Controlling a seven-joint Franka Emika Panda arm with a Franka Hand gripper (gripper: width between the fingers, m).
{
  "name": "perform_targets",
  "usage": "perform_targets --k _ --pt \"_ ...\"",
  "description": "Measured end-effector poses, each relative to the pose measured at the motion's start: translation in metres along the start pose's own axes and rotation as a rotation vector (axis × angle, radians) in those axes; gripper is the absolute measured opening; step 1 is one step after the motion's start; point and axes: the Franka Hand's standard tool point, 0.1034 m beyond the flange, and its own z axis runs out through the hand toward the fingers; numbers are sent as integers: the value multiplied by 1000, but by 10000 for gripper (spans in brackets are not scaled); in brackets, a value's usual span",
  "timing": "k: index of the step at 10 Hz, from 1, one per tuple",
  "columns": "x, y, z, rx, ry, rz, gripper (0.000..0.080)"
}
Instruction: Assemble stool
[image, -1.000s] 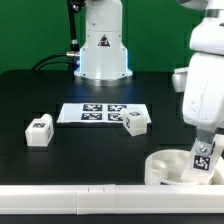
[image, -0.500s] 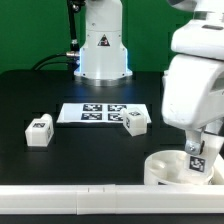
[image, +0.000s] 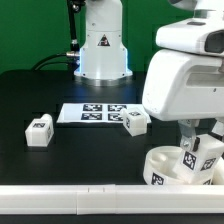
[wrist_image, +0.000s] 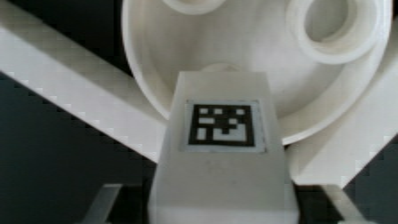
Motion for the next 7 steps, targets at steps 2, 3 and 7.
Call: perform_targets --k 2,3,7 --pt "-4 15 2 41 2 333 343" --pt "-6 17 3 51 5 458 343" --pt "-5 16 3 53 6 722 342"
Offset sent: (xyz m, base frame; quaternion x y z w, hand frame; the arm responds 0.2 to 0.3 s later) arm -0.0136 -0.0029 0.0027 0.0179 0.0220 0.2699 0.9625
